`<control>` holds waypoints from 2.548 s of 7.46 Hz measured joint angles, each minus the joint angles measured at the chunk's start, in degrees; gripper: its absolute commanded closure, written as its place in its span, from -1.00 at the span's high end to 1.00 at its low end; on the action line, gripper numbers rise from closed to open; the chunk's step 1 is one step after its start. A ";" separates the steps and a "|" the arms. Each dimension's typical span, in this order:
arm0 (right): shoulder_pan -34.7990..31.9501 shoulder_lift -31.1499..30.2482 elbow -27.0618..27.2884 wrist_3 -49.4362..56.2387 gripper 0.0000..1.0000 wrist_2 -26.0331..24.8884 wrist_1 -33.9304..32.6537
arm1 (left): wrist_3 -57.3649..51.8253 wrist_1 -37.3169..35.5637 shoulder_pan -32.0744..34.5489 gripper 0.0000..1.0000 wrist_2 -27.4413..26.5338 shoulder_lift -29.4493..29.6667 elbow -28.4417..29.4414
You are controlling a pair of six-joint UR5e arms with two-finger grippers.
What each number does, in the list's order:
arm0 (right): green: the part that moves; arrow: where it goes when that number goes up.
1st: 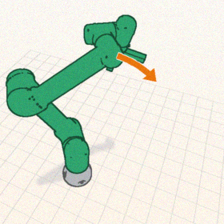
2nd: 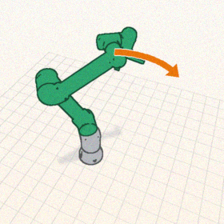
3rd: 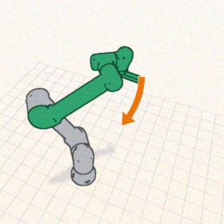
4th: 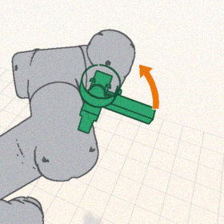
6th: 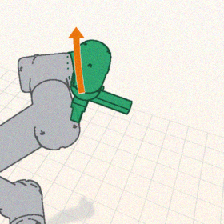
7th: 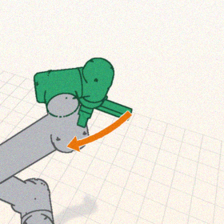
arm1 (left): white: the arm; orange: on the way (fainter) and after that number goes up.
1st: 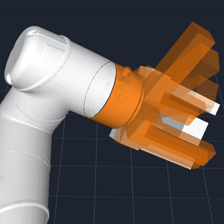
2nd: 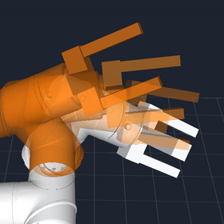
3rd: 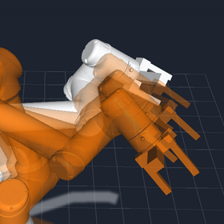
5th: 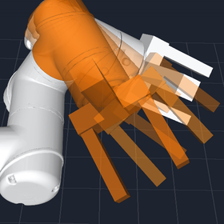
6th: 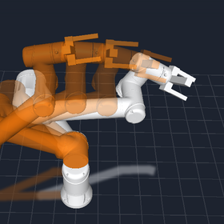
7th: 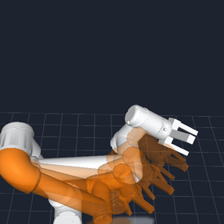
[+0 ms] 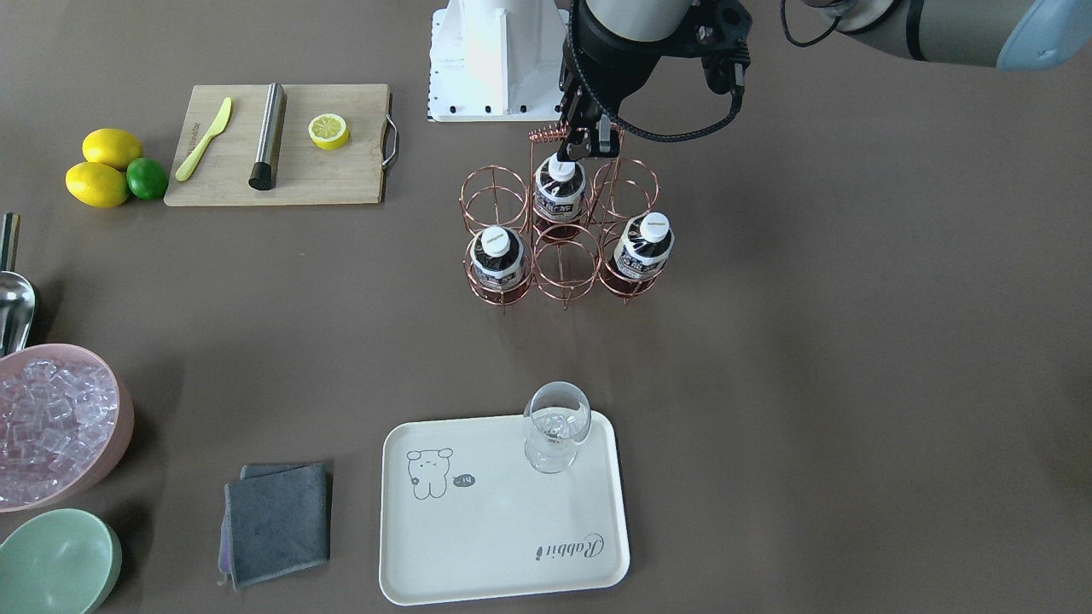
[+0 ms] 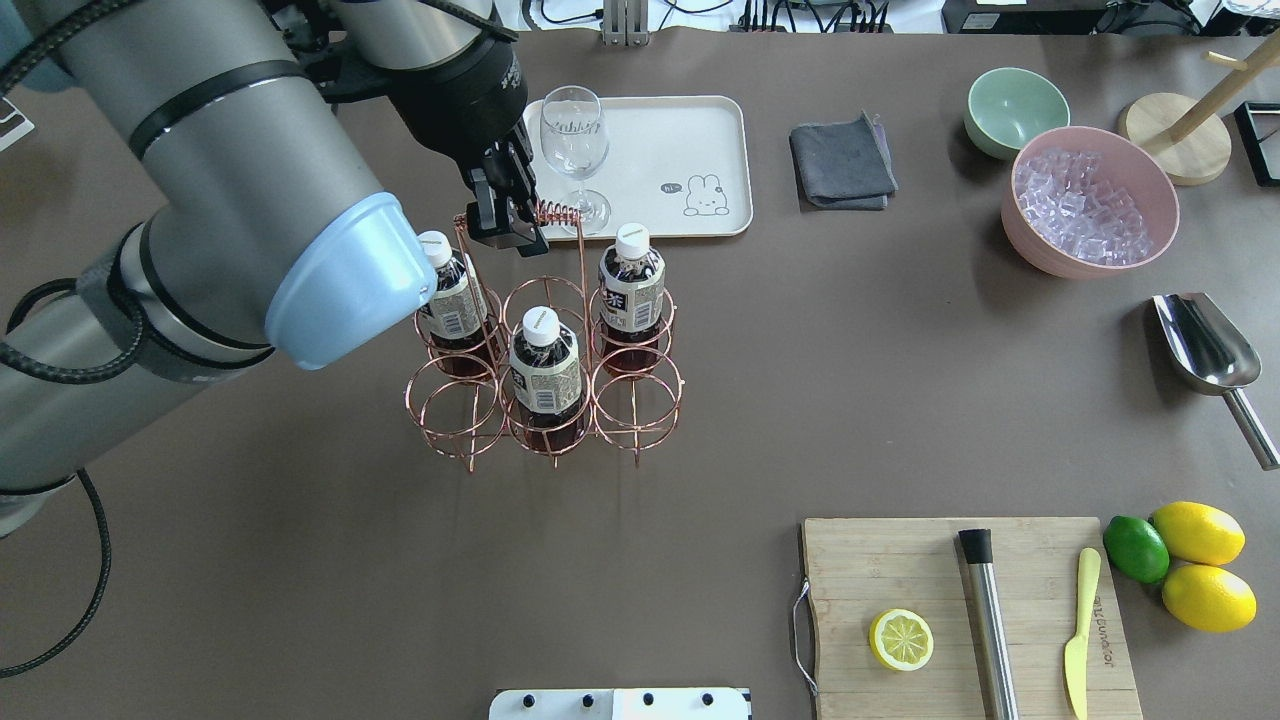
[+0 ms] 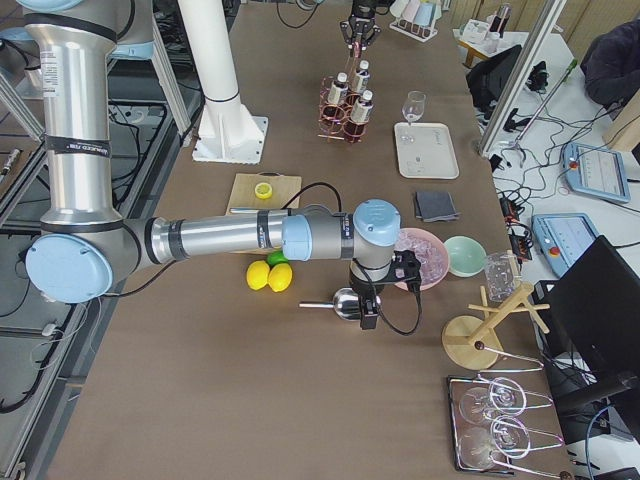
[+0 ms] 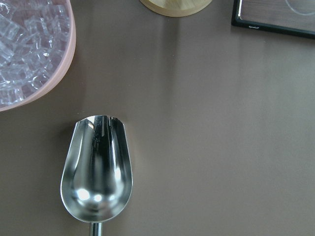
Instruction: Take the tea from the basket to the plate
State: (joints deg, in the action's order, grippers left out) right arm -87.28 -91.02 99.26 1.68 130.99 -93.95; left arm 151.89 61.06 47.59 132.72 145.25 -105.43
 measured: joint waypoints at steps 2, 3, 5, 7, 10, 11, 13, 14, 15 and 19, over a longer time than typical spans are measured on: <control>0.00 0.22 -0.51 0.32 1.00 -0.05 -0.03 | -0.08 -0.51 -1.18 -1.00 -0.23 1.84 2.12; 0.00 0.21 -0.81 0.45 1.00 -0.27 0.01 | -0.10 -0.55 -1.98 -1.00 -0.31 2.04 2.39; 0.00 0.25 -1.03 0.80 1.00 -0.36 0.11 | -0.11 -0.46 -3.69 -1.00 -0.50 2.09 2.74; 0.00 0.59 0.56 0.99 1.00 0.18 0.06 | -0.11 -0.17 -4.91 -1.00 -1.13 2.21 3.46; 0.84 0.90 5.81 0.93 1.00 2.49 -0.23 | -0.11 -0.11 -5.42 -1.00 -1.32 2.22 2.67; 2.14 1.84 7.54 0.73 1.00 3.54 -0.25 | -0.10 -0.13 -5.46 -1.00 -1.32 2.23 2.13; 5.41 3.53 11.34 0.62 1.00 4.49 0.01 | -0.10 -0.18 -5.48 -1.00 -1.26 2.30 1.75; 6.50 4.50 12.75 0.67 1.00 5.29 1.70 | -0.11 -0.18 -5.54 -1.00 -1.29 2.27 2.02; 7.75 5.26 13.16 0.04 1.00 6.22 5.64 | -0.11 -0.16 -5.94 -1.00 -1.43 2.25 2.51; 16.47 11.81 13.26 -10.90 1.00 9.04 13.42 | -0.19 -0.06 -6.96 -1.00 -2.59 2.16 3.53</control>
State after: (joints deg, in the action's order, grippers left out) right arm -70.81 -79.21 112.52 -9.22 140.03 -80.53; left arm 151.71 60.99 40.62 130.13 147.41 -101.90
